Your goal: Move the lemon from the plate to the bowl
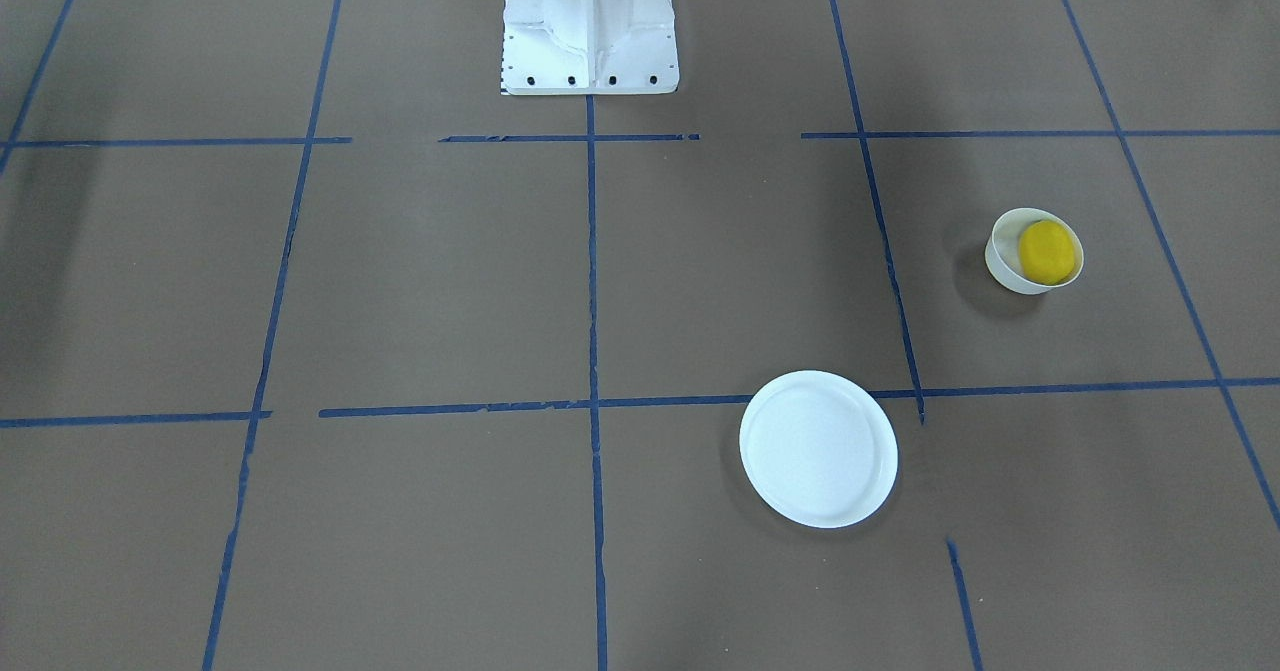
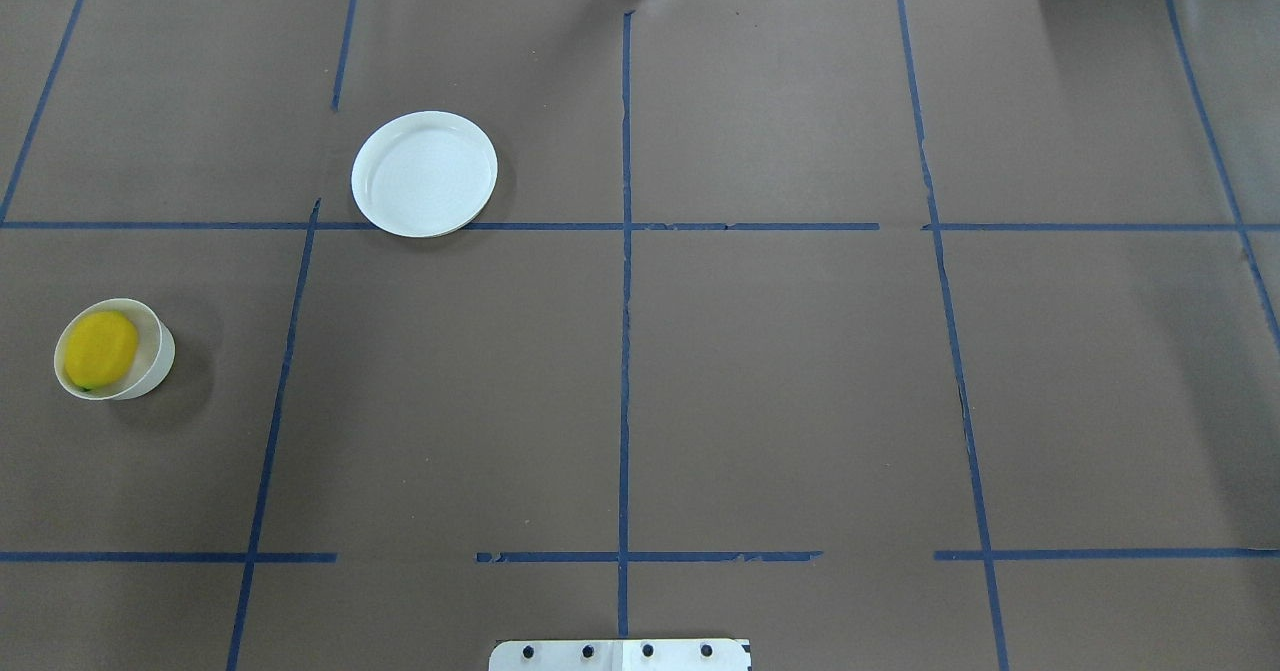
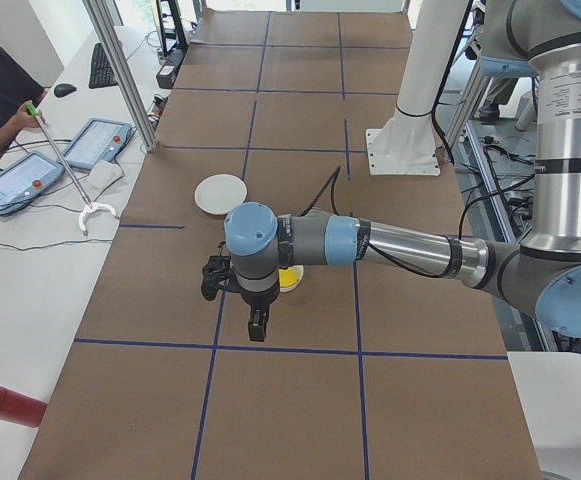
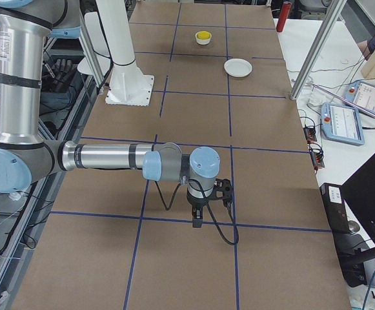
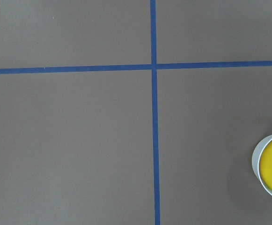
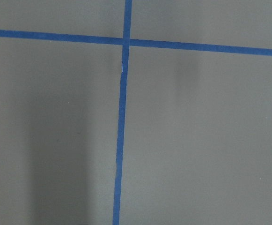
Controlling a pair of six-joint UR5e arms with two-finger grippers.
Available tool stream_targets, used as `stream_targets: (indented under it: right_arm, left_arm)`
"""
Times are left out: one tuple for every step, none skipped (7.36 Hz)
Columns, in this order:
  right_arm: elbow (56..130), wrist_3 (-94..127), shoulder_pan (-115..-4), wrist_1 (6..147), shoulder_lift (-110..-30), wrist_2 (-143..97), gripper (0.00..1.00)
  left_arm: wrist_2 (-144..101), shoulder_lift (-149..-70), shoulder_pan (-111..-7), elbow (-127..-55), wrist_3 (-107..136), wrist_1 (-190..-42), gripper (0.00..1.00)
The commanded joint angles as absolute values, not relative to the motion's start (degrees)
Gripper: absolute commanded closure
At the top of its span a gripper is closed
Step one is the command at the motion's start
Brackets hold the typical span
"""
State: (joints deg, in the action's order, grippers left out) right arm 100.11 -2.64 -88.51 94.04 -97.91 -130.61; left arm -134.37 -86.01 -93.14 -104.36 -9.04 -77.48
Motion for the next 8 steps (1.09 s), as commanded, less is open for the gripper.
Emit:
stream_targets:
  right_arm:
    - [100.1, -2.6, -88.5, 94.0, -97.9, -130.6, 0.0]
    - [100.1, -2.6, -88.5, 94.0, -97.9, -130.6, 0.0]
    - [100.1, -2.6, -88.5, 94.0, -97.9, -130.6, 0.0]
    - [100.1, -2.6, -88.5, 94.0, -97.9, -130.6, 0.0]
    - [100.1, -2.6, -88.5, 94.0, -97.9, -130.6, 0.0]
    - [100.1, -2.6, -88.5, 94.0, -97.9, -130.6, 0.0]
    - [100.1, -2.6, -88.5, 94.0, -97.9, -130.6, 0.0]
    - [100.1, -2.6, -88.5, 94.0, -97.9, -130.6, 0.0]
  left_arm:
    - [-134.5, -86.0, -93.2, -103.1, -11.0, -77.4, 0.0]
    - [-134.4, -86.0, -93.2, -102.9, -11.0, -77.3, 0.0]
    - [-134.2, -86.0, -93.2, -102.3, -10.9, -77.2, 0.0]
    - [-134.1, -85.9, -93.2, -102.2, -10.8, -77.1, 0.0]
    - [-134.1, -86.0, -93.2, -101.2, -10.8, -77.1, 0.0]
    - [-134.1, -86.0, -93.2, -101.5, -10.8, -77.1, 0.0]
    - [-134.1, -86.0, -93.2, -101.3, -10.8, -77.1, 0.0]
    - [-134.0, -86.0, -93.3, -102.3, -10.8, -77.1, 0.0]
